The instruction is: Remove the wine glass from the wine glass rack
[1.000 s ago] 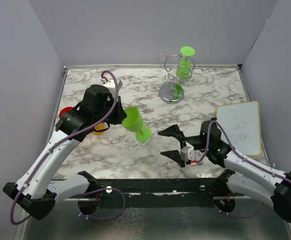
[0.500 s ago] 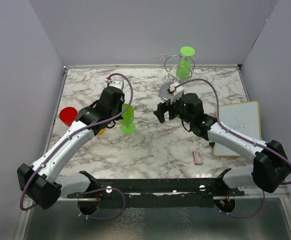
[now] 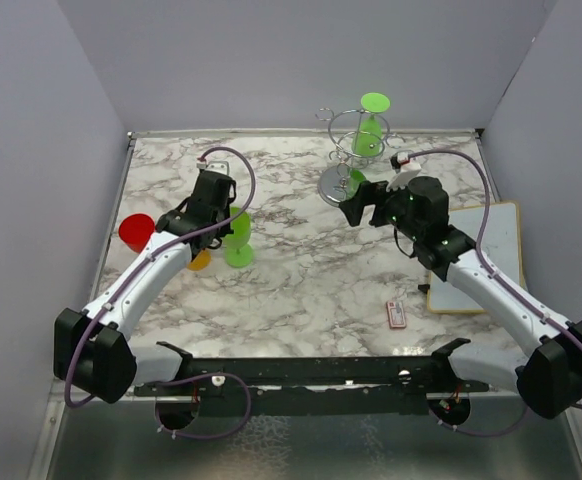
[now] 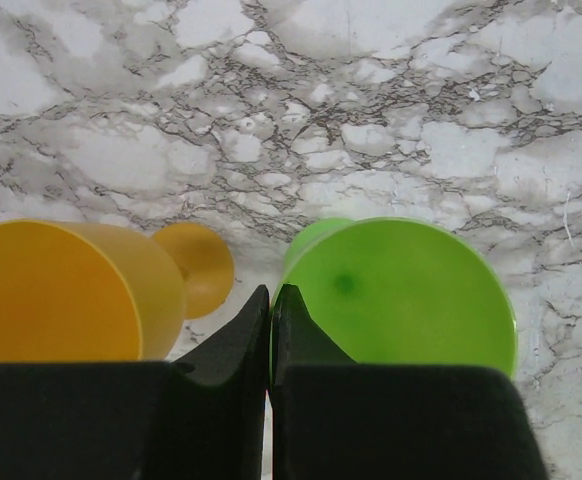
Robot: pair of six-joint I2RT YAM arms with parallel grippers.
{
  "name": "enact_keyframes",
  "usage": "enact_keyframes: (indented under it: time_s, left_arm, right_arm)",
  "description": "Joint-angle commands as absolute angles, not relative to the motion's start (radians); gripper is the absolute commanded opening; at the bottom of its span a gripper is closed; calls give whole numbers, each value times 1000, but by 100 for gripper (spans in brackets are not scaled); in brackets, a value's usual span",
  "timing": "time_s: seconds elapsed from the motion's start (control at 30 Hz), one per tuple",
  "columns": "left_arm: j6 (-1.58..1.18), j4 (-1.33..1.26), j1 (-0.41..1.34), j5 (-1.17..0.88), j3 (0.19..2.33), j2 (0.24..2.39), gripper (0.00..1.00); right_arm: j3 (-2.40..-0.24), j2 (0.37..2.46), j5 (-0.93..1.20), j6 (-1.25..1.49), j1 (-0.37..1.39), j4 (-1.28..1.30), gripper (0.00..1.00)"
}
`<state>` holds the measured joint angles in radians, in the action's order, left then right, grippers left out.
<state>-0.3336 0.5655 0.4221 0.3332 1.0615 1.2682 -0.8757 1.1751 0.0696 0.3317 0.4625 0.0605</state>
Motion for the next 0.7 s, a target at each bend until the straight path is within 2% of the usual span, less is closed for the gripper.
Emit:
enact_keyframes:
  time_s: [0.0, 0.27, 0.67]
  left_arm:
    - [-318, 504, 369, 265, 1047, 1277, 0]
    - [-311, 490, 362, 278, 1001, 1252, 0]
    - [-294, 485, 363, 282, 996, 1231, 26]
  right_arm:
    - [-880, 1122, 93, 352, 456, 75, 99]
    - [-877, 1116, 64, 342, 456, 88, 100]
    - [-883, 1089, 76, 341, 454, 115, 99]
